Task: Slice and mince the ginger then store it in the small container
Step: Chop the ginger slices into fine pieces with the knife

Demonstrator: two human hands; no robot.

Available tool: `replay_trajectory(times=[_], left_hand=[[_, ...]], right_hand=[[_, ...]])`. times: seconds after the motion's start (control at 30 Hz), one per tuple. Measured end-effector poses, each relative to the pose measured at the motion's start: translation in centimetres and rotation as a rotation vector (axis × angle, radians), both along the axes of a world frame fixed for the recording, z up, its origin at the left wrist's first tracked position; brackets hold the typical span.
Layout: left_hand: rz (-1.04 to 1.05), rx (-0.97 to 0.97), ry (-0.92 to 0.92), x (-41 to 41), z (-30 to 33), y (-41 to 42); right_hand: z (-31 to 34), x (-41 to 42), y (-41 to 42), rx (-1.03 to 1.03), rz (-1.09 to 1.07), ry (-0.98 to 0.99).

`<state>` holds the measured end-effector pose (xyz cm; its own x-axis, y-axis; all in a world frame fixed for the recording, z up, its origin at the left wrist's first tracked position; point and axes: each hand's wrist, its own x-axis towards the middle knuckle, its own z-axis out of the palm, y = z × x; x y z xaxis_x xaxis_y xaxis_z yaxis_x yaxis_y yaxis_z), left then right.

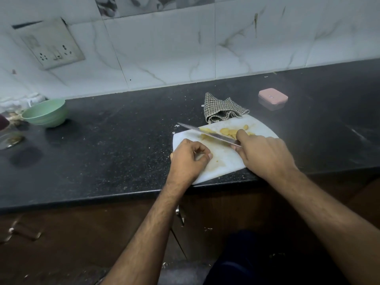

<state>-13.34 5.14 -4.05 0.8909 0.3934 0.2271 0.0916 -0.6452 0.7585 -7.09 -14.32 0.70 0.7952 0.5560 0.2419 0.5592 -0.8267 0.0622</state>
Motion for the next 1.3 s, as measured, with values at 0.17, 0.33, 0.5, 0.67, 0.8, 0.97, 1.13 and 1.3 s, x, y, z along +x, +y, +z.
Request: replay_trajectory(times=[0.17, 0.33, 0.5, 0.67, 0.8, 0.97, 1.13, 1.3], left_hand=[[-0.033, -0.007, -0.008, -0.1, 0.1, 0.2], [0.029, -0.044, -0.119, 0.3, 1.2, 0.7], [0.111, -0.037, -0.078, 2.5, 2.2, 1.3], [0.143, -0.112, -0.056, 3.4, 2.7, 1.3], [0.222, -0.18, -0.135, 2.4, 2.3, 1.6], [0.32, 0.008, -0.395, 1.1, 2.5, 1.3], [0.012, 0.495, -0.094, 3.3, 4.6, 1.1], [-0.127, 0.327, 0.054, 5.3, 5.6, 1.6]], right_hand=[[-0.9, 0.5, -0.8, 0.119, 0.008, 0.03], [-1.8, 1.4, -0.9, 0.183, -0.051, 0.003], [-2.3, 1.9, -0.7, 0.114, -0.107, -0.038], [-2.2, 1.9, -0.8, 0.152, -0.137, -0.04], [-2.3, 2.0, -0.9, 0.15, -0.151, -0.049], [-2.3, 2.0, -1.0, 0.14, -0.14, -0.054], [-2.4, 1.9, -0.9, 0.131, -0.113, -0.043], [-2.0, 1.5, -0.8, 0.135, -0.091, -0.041]])
